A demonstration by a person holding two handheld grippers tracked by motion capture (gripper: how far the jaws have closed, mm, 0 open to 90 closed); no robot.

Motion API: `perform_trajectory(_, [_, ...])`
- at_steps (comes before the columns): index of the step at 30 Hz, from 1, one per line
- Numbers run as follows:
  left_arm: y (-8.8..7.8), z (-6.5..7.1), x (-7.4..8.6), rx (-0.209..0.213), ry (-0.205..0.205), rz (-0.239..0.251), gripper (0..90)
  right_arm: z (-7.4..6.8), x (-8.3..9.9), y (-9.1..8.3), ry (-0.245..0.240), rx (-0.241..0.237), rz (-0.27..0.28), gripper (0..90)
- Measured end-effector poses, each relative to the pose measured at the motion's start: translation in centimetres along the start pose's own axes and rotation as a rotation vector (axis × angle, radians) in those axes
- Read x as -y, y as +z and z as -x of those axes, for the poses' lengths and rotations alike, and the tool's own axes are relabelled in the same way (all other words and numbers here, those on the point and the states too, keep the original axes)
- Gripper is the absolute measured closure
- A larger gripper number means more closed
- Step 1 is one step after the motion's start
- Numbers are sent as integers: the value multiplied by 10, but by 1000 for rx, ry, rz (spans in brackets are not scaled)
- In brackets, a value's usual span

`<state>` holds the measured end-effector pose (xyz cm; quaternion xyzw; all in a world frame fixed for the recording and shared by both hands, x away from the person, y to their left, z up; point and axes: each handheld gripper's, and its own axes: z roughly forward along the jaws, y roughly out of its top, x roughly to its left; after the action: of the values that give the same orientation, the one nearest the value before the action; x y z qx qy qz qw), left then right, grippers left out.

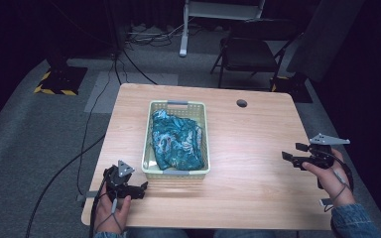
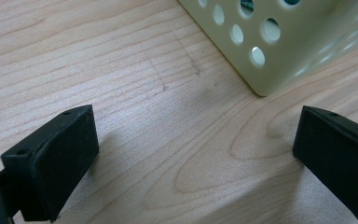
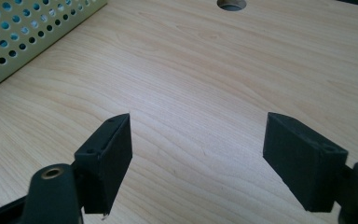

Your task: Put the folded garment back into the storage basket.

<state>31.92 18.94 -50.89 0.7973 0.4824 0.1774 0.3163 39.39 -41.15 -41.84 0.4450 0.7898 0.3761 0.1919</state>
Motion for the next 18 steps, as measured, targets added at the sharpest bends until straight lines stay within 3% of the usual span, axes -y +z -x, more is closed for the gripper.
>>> perform_trajectory(18, [0,0,0,0,0,0,3,9,26,3,29,15,-32,243])
